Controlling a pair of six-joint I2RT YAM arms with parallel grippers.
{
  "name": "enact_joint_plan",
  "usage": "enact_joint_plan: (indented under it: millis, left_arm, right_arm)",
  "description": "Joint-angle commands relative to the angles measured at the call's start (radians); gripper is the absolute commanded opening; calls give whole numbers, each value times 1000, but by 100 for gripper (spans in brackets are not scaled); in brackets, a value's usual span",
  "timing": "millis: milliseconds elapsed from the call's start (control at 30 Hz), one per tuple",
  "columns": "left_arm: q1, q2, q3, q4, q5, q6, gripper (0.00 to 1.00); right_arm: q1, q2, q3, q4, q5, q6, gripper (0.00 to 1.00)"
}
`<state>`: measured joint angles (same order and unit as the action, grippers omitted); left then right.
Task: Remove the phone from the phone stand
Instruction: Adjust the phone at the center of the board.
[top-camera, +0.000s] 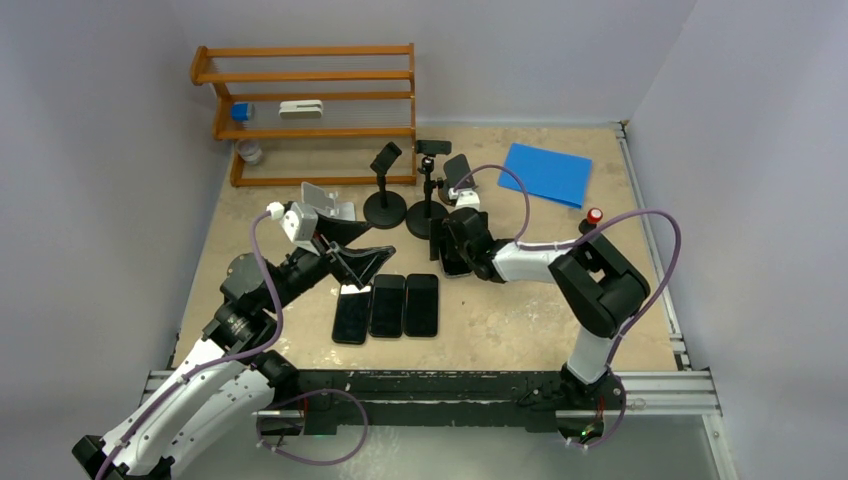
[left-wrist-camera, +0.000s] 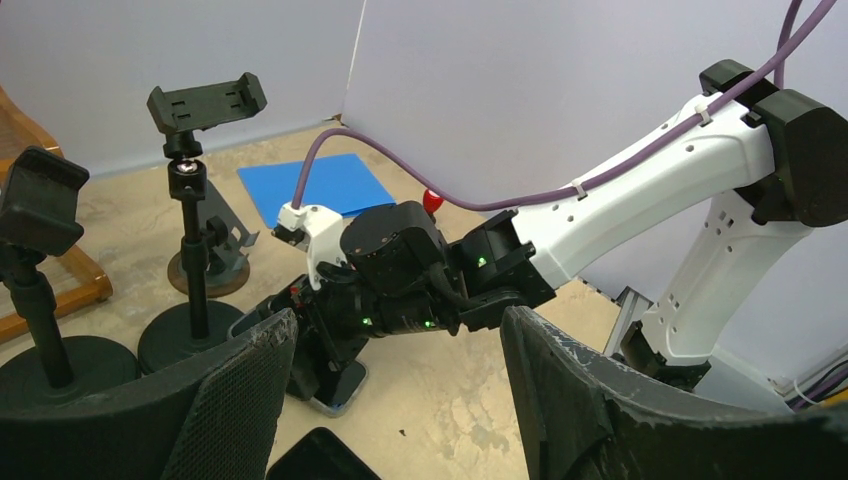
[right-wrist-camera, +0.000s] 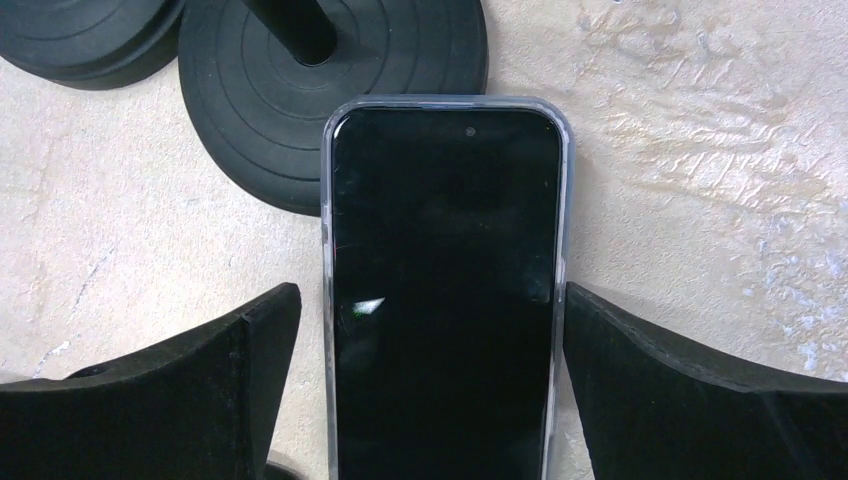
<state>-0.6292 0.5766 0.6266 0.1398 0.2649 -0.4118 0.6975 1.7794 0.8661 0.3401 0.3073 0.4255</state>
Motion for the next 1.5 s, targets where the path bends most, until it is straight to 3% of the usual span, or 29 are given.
enact_joint_plan:
  millis: [0,133,333,600,1000,1467]
  left_arm:
    - [-4,1,41,28,-4,-9,72]
    - [-3,1,39,29,-2,-11,72]
    - [-3,2,40,31,3,-13,72]
    - [-4,1,41,29,3,-15,72]
    - [-3,7,41,29,7,-19,73]
    - [-4,10,45,20,-8,-22,72]
  right_arm:
    - [-2,10,16,-24,-1,7,96]
    - [-1,-29,-26,-17,-13,20,86]
    - [-2,-113,-118,-2,10,48,57]
    - [2,-252,-186,-66,-43,157,49]
    - [79,-334,-287,-111,-122,338,49]
    - [99,-267,-294,-87,-109,422,87]
